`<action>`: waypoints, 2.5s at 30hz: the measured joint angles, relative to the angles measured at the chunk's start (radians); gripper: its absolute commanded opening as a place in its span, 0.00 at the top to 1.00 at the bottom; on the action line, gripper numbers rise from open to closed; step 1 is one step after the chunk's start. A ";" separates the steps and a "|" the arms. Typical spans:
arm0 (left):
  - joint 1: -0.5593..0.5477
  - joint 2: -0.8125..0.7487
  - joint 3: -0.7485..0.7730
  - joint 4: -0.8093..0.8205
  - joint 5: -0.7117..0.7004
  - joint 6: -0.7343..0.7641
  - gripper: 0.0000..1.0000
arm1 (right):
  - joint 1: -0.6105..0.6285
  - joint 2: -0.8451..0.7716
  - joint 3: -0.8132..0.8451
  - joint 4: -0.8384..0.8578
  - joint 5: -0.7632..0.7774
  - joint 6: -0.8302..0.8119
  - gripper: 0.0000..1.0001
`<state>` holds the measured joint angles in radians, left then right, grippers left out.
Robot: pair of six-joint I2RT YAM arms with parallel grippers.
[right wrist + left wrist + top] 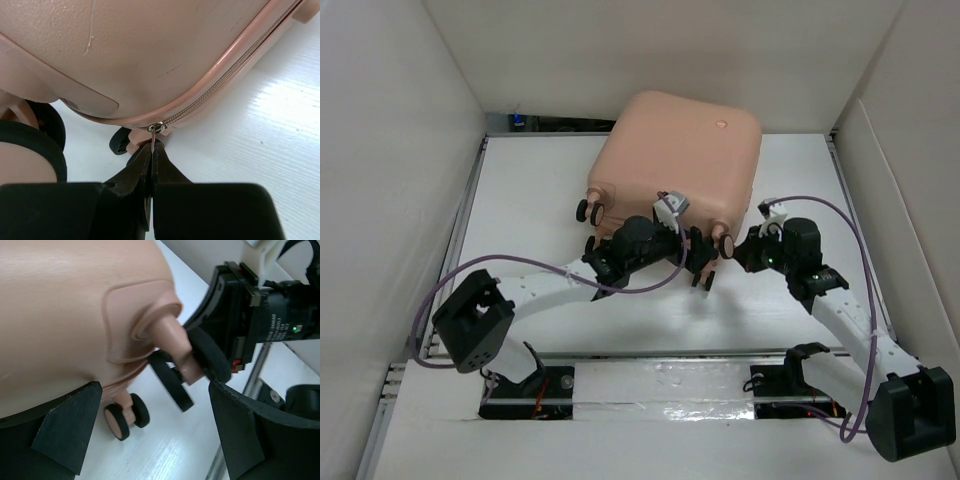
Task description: Pack the luggage
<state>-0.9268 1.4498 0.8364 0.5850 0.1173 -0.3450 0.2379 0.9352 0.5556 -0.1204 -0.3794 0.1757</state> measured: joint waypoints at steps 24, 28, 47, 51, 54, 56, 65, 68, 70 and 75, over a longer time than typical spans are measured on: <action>0.006 0.220 0.164 0.112 0.255 -0.191 0.58 | 0.118 -0.054 -0.078 0.117 0.177 0.031 1.00; 0.031 0.247 0.167 0.178 0.301 -0.266 0.86 | 0.231 -0.073 -0.108 0.165 0.335 0.088 1.00; 0.138 0.458 0.588 -0.119 0.672 -0.410 0.33 | 0.354 -0.049 -0.207 0.473 0.598 0.088 1.00; 0.185 0.512 0.615 -0.050 0.776 -0.452 0.23 | 0.380 0.058 -0.244 0.655 0.652 0.073 1.00; 0.208 0.519 0.581 0.022 0.826 -0.478 0.17 | 0.399 0.136 -0.258 0.756 0.689 0.073 1.00; 0.225 0.498 0.521 0.076 0.832 -0.481 0.15 | 0.416 0.171 -0.261 0.785 0.693 0.080 1.00; 0.431 0.168 0.247 -0.050 0.520 -0.394 0.12 | 0.521 -0.105 -0.329 0.586 0.581 0.122 1.00; 0.488 0.051 0.235 -0.118 0.273 -0.302 0.12 | 0.539 -0.200 -0.340 0.487 0.525 0.127 1.00; 0.492 -0.026 0.211 -0.164 0.103 -0.251 0.11 | 0.544 -0.228 -0.340 0.444 0.491 0.127 1.00; 0.529 -0.117 0.188 -0.254 -0.053 -0.173 0.12 | 0.541 -0.233 -0.340 0.426 0.452 0.128 1.00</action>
<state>-0.3977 1.3323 1.0248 0.3313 0.0639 -0.5182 0.7788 0.7017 0.2157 0.3058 0.0727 0.3035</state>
